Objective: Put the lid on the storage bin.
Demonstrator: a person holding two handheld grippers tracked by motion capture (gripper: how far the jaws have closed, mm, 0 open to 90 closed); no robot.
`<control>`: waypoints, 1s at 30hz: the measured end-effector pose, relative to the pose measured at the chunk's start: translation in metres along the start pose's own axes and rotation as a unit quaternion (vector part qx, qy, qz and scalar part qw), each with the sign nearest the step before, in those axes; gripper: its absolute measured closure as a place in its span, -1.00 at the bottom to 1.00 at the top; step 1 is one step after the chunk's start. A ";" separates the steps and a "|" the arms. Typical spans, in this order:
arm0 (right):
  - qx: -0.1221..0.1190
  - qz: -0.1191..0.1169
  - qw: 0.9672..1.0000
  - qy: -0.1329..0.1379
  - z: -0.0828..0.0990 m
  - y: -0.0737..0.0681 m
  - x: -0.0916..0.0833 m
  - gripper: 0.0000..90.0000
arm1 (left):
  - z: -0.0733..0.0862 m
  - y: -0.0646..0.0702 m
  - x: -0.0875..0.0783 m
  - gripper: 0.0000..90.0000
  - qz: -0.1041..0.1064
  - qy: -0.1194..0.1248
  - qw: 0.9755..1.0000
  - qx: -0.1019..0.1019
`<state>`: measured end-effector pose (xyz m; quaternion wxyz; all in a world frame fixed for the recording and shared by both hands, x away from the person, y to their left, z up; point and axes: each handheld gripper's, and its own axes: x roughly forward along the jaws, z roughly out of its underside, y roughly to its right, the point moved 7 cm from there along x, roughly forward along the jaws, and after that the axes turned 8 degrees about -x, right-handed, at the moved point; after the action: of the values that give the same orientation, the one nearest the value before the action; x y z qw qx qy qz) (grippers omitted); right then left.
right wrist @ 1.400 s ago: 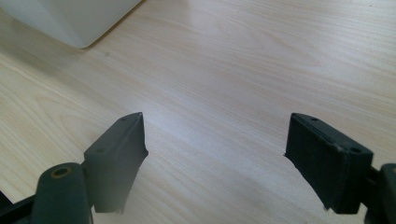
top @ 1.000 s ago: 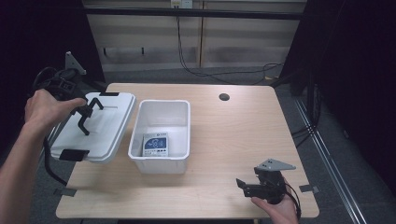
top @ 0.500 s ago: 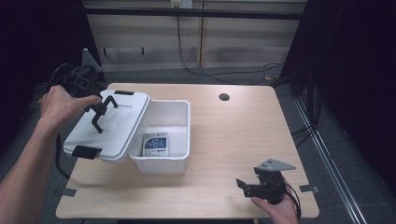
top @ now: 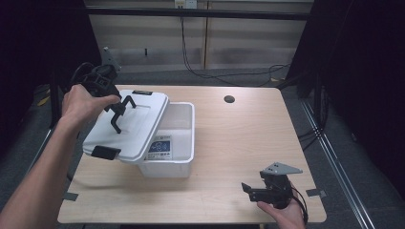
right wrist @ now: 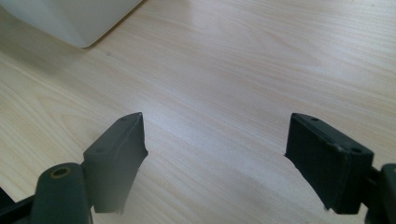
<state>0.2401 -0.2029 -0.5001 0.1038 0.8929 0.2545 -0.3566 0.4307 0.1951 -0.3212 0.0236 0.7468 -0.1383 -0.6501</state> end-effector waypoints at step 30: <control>0.000 -0.001 1.000 0.000 0.000 0.000 -0.001 -0.57 | -0.013 0.049 0.033 0.89 0.020 0.009 1.000 -0.012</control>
<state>0.2392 -0.2033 -0.4999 0.1037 0.8924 0.2557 -0.3571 0.4384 0.1383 -0.3401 0.0470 0.7490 -0.1455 -0.6447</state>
